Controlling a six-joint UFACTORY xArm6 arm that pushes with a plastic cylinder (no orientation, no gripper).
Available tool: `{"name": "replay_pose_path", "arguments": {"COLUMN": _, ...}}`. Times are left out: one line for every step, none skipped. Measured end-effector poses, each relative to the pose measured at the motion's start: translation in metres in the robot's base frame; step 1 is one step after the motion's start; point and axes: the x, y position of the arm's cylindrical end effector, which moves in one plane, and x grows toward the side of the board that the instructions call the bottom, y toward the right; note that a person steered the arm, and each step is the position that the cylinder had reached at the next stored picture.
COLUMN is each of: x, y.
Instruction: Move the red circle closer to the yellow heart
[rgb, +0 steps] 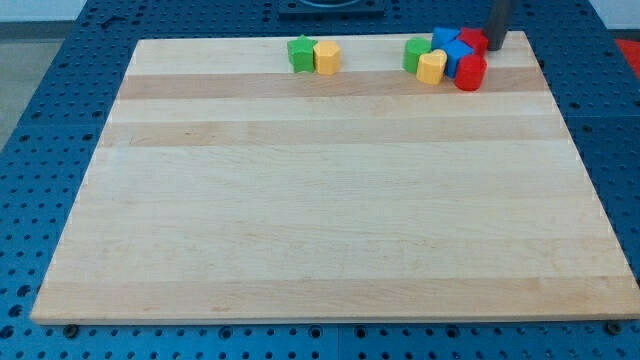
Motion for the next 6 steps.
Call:
{"name": "replay_pose_path", "arguments": {"x": 0.000, "y": -0.016}}
{"name": "replay_pose_path", "arguments": {"x": 0.000, "y": -0.037}}
{"name": "replay_pose_path", "arguments": {"x": 0.000, "y": -0.059}}
{"name": "replay_pose_path", "arguments": {"x": 0.000, "y": -0.055}}
{"name": "replay_pose_path", "arguments": {"x": 0.002, "y": 0.033}}
{"name": "replay_pose_path", "arguments": {"x": 0.026, "y": 0.044}}
